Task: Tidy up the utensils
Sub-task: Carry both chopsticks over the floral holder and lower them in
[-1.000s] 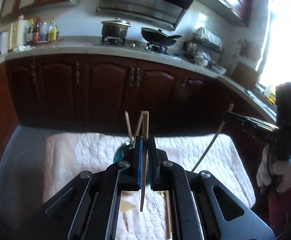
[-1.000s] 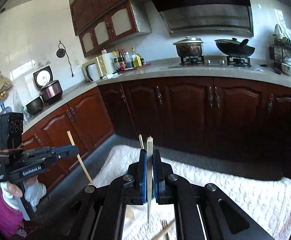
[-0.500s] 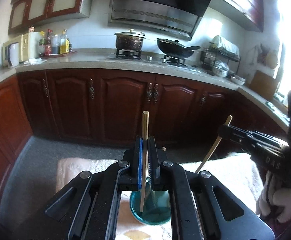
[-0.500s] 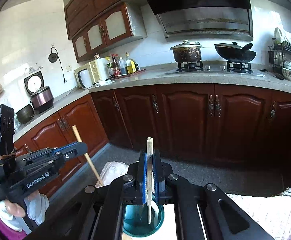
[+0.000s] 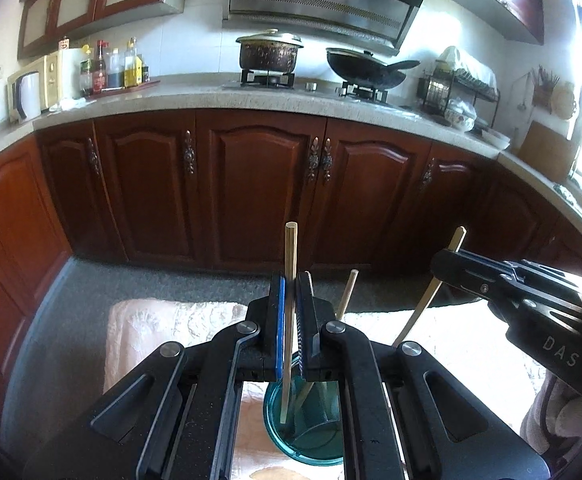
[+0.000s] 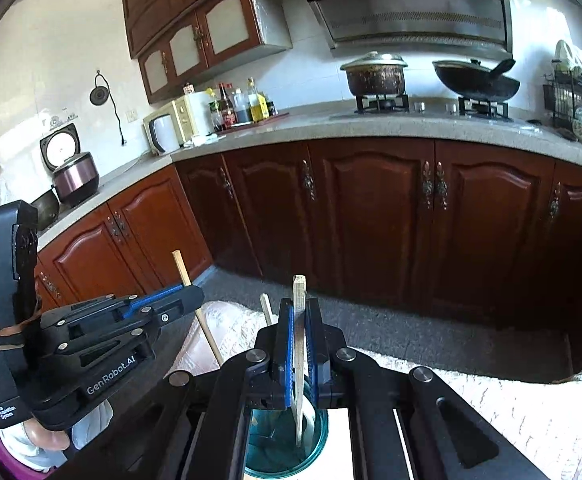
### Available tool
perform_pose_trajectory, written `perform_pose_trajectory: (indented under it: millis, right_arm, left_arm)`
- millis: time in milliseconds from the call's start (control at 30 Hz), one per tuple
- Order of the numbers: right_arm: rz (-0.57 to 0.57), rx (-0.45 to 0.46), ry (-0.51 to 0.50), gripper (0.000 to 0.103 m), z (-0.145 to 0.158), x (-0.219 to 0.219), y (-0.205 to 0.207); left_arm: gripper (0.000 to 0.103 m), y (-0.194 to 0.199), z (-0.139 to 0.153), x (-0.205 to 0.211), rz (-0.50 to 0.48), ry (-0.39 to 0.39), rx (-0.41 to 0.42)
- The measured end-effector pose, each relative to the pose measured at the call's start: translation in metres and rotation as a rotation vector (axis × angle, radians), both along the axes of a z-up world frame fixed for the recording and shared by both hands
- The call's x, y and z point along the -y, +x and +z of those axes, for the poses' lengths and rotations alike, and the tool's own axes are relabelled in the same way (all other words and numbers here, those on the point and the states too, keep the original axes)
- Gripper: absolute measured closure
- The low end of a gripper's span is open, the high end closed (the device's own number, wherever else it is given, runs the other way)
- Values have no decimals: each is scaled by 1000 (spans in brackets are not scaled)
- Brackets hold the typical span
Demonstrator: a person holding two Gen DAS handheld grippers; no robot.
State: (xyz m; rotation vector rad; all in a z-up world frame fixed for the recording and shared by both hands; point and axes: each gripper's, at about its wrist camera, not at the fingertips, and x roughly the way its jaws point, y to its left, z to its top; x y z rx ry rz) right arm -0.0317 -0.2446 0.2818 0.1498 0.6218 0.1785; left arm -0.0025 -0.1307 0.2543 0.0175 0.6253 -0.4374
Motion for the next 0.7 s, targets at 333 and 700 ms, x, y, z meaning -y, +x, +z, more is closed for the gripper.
perform_pose_trajectory:
  millis: [333, 700]
  right_arm:
    - [4, -59, 31, 98, -24, 4, 8]
    - [21, -126, 50, 98, -49, 1, 16]
  left_arm:
    - [99, 2, -23, 9, 1, 33, -36]
    - [99, 5, -40, 9, 8, 45, -69]
